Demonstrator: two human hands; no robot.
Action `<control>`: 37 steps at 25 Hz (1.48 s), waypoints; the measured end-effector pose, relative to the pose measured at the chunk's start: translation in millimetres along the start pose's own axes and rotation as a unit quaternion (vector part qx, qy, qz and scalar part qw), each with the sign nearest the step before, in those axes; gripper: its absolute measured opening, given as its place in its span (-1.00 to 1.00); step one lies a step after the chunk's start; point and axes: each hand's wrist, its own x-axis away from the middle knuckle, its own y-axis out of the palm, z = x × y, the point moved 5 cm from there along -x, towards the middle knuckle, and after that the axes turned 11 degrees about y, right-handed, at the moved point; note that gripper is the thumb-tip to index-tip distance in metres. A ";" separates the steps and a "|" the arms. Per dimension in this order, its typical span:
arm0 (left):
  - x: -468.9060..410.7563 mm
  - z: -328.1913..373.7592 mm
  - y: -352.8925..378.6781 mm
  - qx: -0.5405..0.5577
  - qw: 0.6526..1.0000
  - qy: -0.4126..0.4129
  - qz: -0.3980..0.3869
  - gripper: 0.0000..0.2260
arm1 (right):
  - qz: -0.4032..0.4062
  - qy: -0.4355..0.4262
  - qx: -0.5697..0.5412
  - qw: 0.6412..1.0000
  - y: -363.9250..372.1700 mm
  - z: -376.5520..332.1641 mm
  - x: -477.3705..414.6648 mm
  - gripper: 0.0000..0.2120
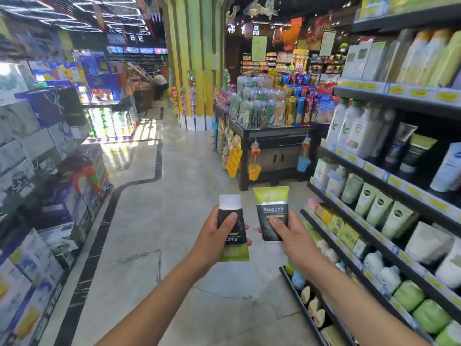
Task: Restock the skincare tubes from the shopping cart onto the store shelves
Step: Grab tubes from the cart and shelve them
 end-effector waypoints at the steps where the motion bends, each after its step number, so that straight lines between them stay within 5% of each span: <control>1: -20.8 -3.9 -4.1 -0.001 1.000 -0.002 -0.011 -0.83 | 0.010 0.000 -0.003 1.000 2.1 -3.1 -16.3 -0.81; 8: -142.2 -31.1 22.6 0.008 0.995 -0.007 -0.099 -0.83 | 0.099 0.001 -0.022 0.995 -33.2 -8.4 -102.5 -0.82; 21: -311.9 -93.3 204.1 -0.012 0.968 0.023 -0.248 -0.88 | 0.229 0.020 -0.064 0.971 -206.6 -8.1 -206.6 -0.79; 28: -357.6 -108.1 300.6 -0.013 0.932 0.049 -0.359 -0.70 | 0.322 0.019 -0.090 0.942 -284.7 -6.7 -217.1 -0.77; 32: -384.7 -117.6 346.4 -0.013 0.908 0.052 -0.416 -0.77 | 0.403 0.024 -0.050 0.914 -317.2 -9.5 -216.9 -0.78; 35: -406.7 -129.8 372.5 -0.011 0.885 0.050 -0.463 -0.58 | 0.447 0.026 -0.045 0.893 -334.2 -13.3 -219.1 -0.79; 37: -418.6 -135.1 382.9 -0.012 0.879 0.056 -0.473 -0.67 | 0.459 0.017 -0.050 0.887 -341.1 -20.7 -221.7 -0.78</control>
